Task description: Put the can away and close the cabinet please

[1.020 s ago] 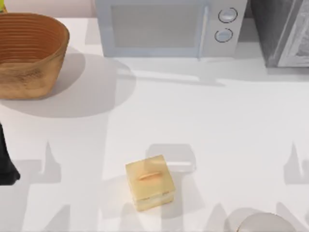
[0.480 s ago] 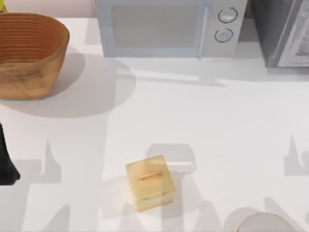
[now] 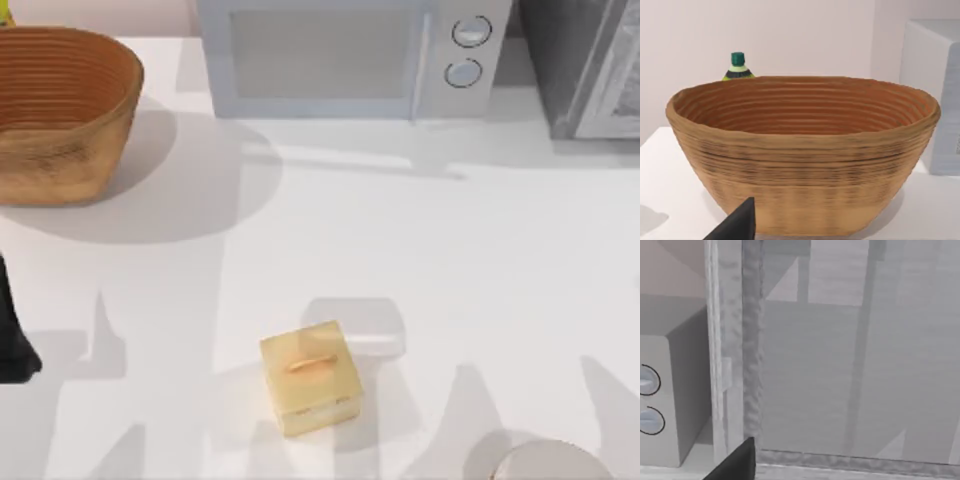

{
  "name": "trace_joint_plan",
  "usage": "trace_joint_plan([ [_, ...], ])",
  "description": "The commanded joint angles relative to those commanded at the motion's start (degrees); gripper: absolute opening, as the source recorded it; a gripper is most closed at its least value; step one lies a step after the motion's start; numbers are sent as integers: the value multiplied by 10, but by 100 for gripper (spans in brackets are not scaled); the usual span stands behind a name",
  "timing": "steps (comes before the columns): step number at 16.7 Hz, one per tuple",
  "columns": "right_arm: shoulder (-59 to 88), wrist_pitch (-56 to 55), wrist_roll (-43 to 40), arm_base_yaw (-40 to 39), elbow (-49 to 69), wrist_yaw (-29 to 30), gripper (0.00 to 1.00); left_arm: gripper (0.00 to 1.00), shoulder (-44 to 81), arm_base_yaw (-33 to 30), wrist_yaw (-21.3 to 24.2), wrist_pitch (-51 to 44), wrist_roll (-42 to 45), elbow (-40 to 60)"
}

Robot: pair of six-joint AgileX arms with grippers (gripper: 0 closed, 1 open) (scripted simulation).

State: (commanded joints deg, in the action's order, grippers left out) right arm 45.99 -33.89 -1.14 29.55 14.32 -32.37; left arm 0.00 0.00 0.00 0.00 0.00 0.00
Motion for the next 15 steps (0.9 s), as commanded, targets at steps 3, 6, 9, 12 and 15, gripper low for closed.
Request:
trace_joint_plan([
  [3, 123, -109, 3, 102, 39, -83, 100, 100, 0, 0, 0, 0, 0, 0],
  [6, 236, -207, 8, 192, 67, -154, 100, 100, 0, 0, 0, 0, 0, 0],
  [9, 334, -284, 15, 256, 75, -208, 100, 100, 0, 0, 0, 0, 0, 0],
  [12, 404, -333, 21, 287, 72, -245, 100, 100, 0, 0, 0, 0, 0, 0],
  [15, 429, -350, 24, 292, 67, -257, 100, 100, 0, 0, 0, 0, 0, 0],
])
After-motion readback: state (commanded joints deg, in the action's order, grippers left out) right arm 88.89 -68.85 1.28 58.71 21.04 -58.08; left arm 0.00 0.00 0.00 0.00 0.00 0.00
